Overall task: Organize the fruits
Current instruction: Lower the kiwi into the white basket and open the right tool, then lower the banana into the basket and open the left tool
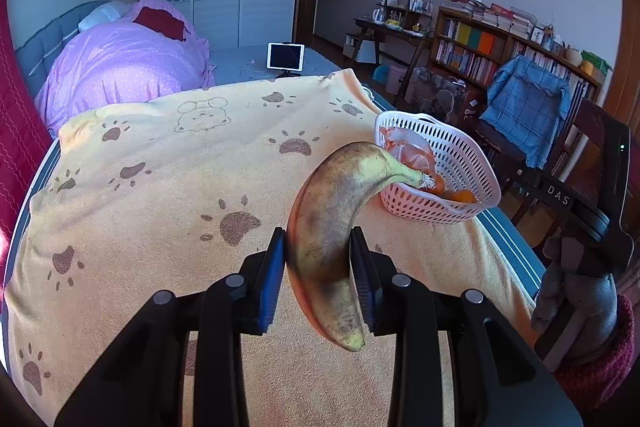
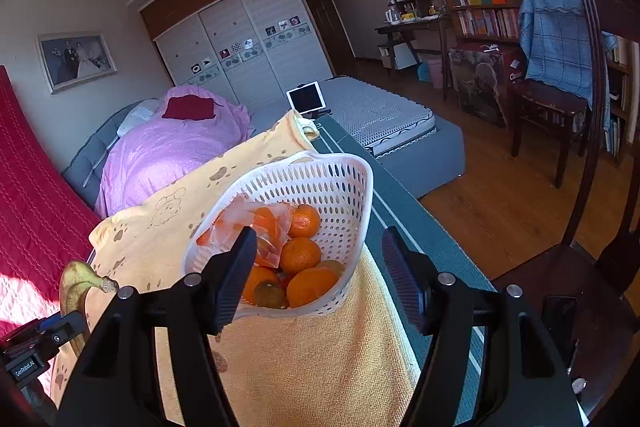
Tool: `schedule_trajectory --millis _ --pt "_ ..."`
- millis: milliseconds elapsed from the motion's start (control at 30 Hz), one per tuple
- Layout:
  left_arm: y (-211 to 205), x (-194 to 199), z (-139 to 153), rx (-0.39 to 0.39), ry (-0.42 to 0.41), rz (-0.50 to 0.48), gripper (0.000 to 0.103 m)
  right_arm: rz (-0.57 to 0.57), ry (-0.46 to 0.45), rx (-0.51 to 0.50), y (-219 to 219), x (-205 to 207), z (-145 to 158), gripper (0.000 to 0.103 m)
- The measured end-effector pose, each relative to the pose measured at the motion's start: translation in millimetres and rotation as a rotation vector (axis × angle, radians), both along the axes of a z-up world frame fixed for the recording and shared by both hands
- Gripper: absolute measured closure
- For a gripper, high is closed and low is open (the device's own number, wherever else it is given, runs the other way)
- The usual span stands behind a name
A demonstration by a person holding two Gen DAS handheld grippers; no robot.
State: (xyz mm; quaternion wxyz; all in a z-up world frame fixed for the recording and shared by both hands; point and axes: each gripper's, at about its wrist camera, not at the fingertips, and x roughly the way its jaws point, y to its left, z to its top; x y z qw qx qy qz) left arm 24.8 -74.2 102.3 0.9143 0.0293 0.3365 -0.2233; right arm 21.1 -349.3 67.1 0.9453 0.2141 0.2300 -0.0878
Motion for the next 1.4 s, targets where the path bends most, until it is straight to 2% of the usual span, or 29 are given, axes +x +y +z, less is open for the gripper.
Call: schedule_trajectory --millis 133,200,300,433,567,833,1033,1300,1400 --pt "-16.3 2.3 8.4 0.007 -0.021 -0.034 0.070 -0.112 -0.025 0.022 -15.6 -11.8 -2.6 0.028" --pt "-26.4 5.5 14.0 0.009 -0.033 -0.050 0.070 -0.154 -0.027 0.036 -21.3 -16.0 -6.7 0.028" --pt "-43.1 12.7 21.7 0.008 -0.048 -0.075 0.070 -0.175 -0.023 0.054 -25.2 -18.3 -13.0 0.028" --pt "-70.6 26.9 30.8 -0.003 -0.055 -0.109 0.070 -0.198 -0.038 0.028 -21.7 -20.7 -15.2 0.028" --pt "-98.4 42.9 32.9 -0.015 -0.045 -0.141 0.070 -0.228 -0.052 0.024 -17.0 -24.8 -19.2 0.024" --pt "-147.6 71.2 25.9 0.007 -0.033 -0.181 0.070 -0.260 -0.055 0.031 -23.4 -25.7 -19.4 0.024" --pt "-172.3 84.9 9.4 0.042 0.000 -0.194 0.070 -0.235 -0.043 0.027 -21.6 -21.3 -20.6 0.024" --pt "-181.2 92.6 -10.7 0.065 0.045 -0.196 0.070 -0.234 -0.040 0.025 -21.9 -20.7 -19.4 0.024" --pt "-180.8 91.3 -10.5 0.058 0.025 -0.190 0.070 -0.233 -0.039 0.023 -21.9 -20.2 -19.8 0.024"
